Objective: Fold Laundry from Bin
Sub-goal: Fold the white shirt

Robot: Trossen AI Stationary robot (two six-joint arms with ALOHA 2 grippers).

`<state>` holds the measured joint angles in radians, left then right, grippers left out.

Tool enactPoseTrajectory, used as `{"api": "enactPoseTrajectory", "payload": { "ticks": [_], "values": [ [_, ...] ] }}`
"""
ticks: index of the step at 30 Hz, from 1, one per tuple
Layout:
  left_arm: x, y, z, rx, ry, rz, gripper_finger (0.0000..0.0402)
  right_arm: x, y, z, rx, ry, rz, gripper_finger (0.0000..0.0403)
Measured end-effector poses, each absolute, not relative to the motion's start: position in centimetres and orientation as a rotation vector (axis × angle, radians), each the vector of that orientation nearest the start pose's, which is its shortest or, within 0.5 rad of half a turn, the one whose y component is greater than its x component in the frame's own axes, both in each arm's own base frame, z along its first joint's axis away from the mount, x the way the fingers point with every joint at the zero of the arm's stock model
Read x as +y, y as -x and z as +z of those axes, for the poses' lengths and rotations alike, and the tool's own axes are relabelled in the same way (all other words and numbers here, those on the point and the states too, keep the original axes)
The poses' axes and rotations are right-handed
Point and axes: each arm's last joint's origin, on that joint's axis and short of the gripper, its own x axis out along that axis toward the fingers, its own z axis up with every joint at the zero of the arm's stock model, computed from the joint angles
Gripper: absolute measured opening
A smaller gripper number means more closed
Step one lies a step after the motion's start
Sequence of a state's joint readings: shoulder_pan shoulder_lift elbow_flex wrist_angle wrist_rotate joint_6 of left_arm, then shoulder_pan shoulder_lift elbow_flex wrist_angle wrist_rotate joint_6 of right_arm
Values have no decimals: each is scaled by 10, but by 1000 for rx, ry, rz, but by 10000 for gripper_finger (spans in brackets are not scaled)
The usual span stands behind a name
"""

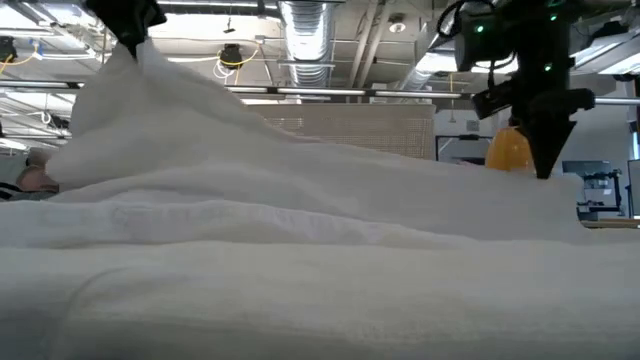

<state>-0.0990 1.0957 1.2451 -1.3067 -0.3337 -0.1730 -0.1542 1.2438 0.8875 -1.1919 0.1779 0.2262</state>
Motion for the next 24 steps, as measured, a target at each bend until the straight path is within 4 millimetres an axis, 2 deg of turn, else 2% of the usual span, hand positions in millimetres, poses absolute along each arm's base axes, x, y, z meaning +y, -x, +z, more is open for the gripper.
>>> {"api": "enactPoseTrajectory", "payload": {
  "ticks": [5, 9, 15, 24],
  "values": [
    [-10, -181, 370, 1114, -59, 190, 0, -10, -184, 229, 1519, -182, -434, 8],
    [-17, -187, 375, 1204, 10, 115, 0, 9, -184, 237, 1506, -205, -451, 8],
    [-39, -197, 364, 1331, 143, -32, 0, 45, -183, 249, 1467, -258, -430, 8],
    [-83, -222, 340, 1460, 210, -161, 0, 105, -170, 236, 1520, -294, -435, 8]
  ]
}}
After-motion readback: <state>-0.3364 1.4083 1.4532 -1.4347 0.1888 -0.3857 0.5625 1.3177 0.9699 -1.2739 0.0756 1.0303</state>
